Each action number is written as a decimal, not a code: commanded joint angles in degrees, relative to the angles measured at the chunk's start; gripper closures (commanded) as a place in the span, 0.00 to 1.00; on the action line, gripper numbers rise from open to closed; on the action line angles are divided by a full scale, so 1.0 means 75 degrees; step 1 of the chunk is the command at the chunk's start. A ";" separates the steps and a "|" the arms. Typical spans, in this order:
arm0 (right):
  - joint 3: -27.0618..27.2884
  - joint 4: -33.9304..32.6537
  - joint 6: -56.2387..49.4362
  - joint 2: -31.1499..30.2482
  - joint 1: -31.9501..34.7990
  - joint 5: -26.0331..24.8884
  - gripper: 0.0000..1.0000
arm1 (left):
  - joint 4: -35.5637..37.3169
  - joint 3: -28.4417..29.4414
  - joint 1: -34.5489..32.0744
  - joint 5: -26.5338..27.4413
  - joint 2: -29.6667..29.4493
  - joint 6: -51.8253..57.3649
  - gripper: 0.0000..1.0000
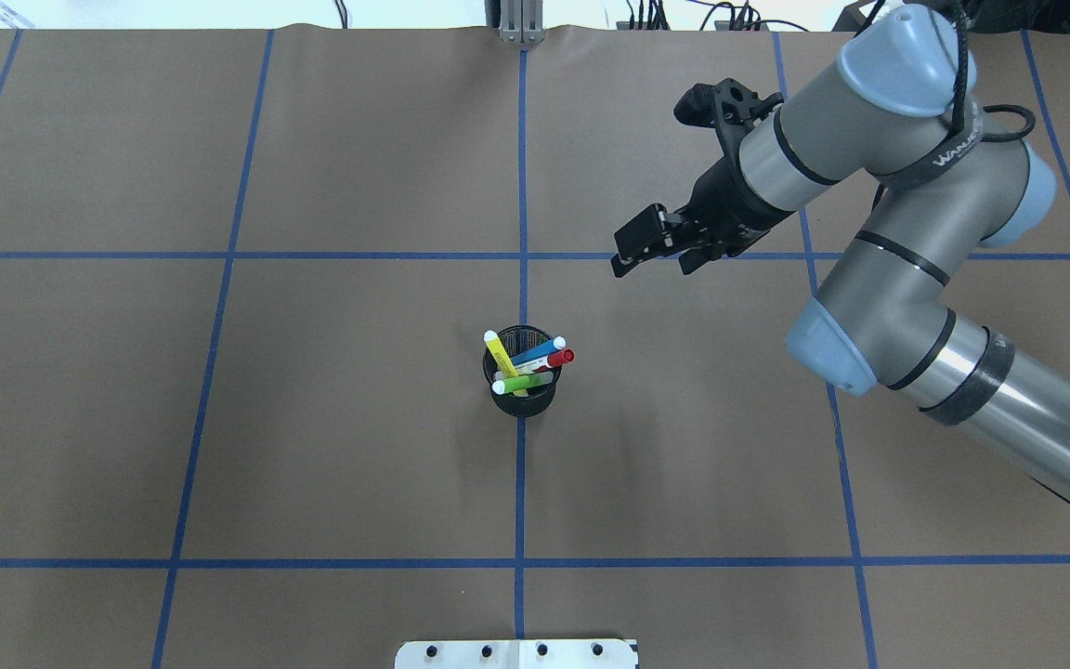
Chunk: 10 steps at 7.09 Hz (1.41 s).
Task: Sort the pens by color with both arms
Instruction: 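Move the right gripper down toward the black mesh pen cup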
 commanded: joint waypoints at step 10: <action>-0.0670 0.0740 0.2065 0.0408 -0.1234 -0.1406 0.24 | -0.0021 -0.0051 0.0000 0.0000 0.0000 0.0004 0.01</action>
